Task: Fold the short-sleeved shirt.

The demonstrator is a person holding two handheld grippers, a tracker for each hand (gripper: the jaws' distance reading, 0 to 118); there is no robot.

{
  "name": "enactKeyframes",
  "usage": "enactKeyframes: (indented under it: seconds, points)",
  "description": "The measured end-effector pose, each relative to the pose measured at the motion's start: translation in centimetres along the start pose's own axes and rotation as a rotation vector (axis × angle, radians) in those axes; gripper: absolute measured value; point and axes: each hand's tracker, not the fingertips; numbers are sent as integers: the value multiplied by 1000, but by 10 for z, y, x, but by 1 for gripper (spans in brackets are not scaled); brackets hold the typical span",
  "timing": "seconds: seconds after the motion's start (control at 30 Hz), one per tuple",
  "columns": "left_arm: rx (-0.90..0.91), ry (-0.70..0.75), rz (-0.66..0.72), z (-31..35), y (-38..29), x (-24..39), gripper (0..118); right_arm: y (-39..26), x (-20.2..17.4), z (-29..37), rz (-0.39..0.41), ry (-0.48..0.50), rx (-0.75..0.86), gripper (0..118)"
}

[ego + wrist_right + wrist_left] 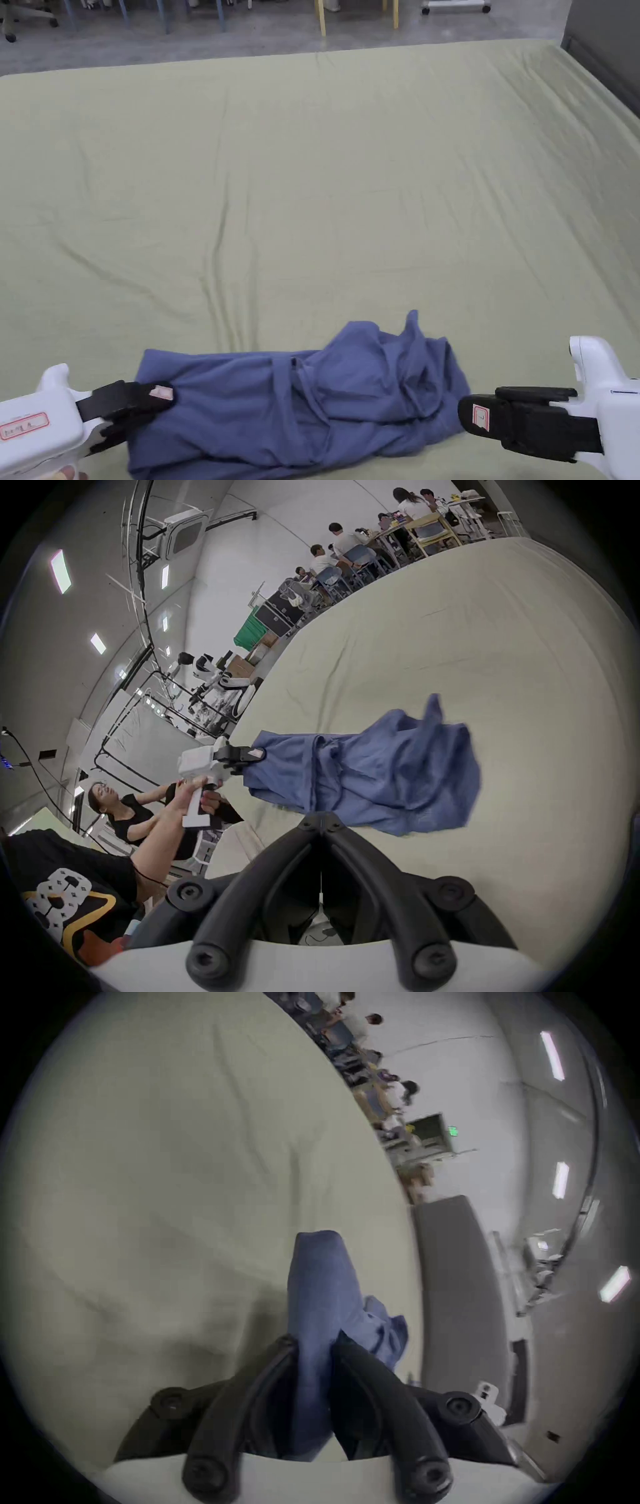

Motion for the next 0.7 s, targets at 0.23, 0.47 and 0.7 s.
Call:
enactKeyframes:
  seconds: [0.23,0.47,0.7]
  points:
    - [46,77,-74,-4,-30,89,12,-7,5,-3,23,-63,-44,2]
    - [-80,3,-159,-97,-73,175,12,-11,18,9,-23,-68,-21,2]
    - [-158,188,-303,-221,-119,208,18,-16,35,28,-75,-92,8,2]
